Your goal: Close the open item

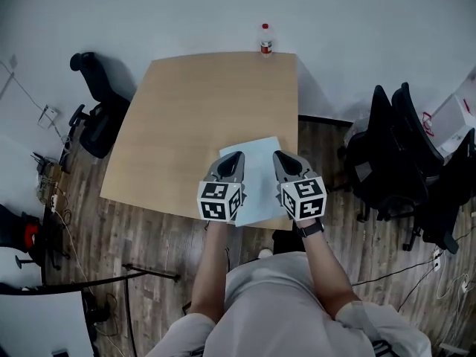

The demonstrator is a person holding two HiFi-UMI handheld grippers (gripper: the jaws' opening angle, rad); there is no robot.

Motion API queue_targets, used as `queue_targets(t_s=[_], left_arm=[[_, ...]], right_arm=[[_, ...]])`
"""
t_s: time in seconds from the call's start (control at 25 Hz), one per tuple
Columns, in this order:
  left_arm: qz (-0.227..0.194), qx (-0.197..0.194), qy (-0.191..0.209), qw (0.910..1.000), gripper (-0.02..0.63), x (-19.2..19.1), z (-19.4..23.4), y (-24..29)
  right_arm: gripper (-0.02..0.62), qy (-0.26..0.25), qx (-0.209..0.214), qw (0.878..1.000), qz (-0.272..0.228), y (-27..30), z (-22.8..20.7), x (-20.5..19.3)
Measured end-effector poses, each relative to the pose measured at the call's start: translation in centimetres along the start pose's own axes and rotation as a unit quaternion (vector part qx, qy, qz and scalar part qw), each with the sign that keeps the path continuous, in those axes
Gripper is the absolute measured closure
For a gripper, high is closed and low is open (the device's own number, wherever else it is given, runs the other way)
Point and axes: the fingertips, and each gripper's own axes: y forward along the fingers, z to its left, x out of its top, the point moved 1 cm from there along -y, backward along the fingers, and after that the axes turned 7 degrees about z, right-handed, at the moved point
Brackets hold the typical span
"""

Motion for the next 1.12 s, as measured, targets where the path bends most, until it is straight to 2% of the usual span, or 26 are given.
queue_targets(t_s=[0.24, 0.32, 0.52, 0.88, 1.12], left_arm=[[-0.059, 0.030, 0.014, 0.9978, 0.597, 2.5, 0.2, -4.0], [-0.070, 0.041, 0.022, 0.9965, 0.597, 3.0, 0.4, -5.0], [-0.092, 0.058, 0.014, 0.9940, 0.597, 3.5, 0.8, -6.8], [-0.106, 0.056, 0.011, 0.9927, 0.597, 3.5, 0.2, -7.1], [-0.113, 0.061, 0.012, 0.9917, 0.597, 3.5, 0.7, -7.9]], right_arm=[[0.581, -0.022, -0.008, 0.999, -0.030, -1.0, 1.0, 2.8], [0.581, -0.029, -0.011, 0.999, -0.036, -1.0, 1.5, 3.4], [0.581, -0.049, -0.011, 0.998, -0.047, -1.5, 3.0, 4.2], [0.581, -0.072, -0.014, 0.996, -0.056, -2.1, 3.4, 4.7], [0.581, -0.070, -0.010, 0.996, -0.060, -1.8, 3.9, 4.7]])
